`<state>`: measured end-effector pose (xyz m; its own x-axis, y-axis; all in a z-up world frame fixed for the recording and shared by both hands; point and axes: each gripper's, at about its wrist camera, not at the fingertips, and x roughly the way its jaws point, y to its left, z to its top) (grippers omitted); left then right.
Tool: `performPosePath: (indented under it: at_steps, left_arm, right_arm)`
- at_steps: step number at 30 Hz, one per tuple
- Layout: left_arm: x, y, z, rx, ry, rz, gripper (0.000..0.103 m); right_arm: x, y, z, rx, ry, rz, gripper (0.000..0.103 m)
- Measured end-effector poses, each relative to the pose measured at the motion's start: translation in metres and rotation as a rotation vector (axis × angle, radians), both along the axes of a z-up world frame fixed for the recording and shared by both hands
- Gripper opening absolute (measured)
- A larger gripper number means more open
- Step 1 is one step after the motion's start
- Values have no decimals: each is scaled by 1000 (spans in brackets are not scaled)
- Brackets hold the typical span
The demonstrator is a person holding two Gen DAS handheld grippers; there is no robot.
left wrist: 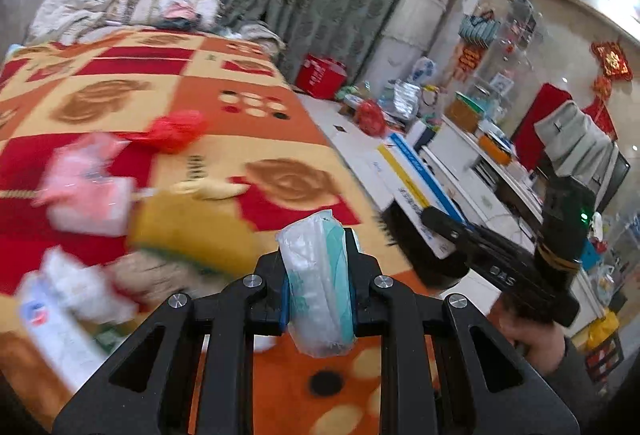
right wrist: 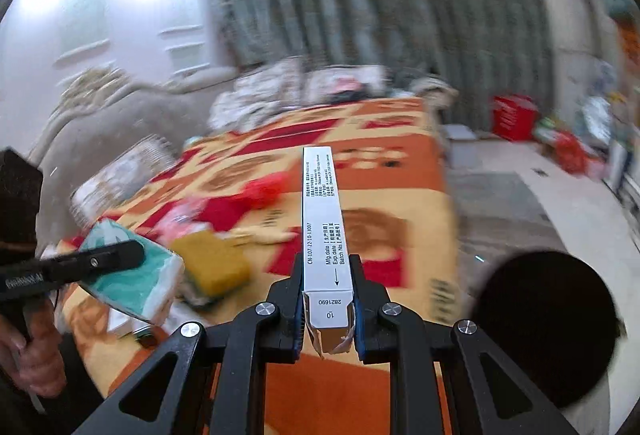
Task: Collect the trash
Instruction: 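Carry both held items to the black bin and open both tools over it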
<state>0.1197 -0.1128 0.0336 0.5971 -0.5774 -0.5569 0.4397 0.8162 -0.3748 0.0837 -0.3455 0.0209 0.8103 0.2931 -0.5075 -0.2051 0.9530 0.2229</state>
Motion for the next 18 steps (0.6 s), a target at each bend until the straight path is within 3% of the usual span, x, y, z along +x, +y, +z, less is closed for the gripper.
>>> performPosePath:
  at_steps: [2,10,18]
  left_arm:
    - [8,-36,-1,-12,15,-48,18]
    - [33,-169,-8,2,45,-198,18]
    - [66,-235,-32,63,83,-217,18]
  right_arm:
    - [-9,-36,0,38,4,-78,17]
    - [-24,-125,-20,-3,110,-307,17]
    - [-21,-162,-31,18,184,-385,18]
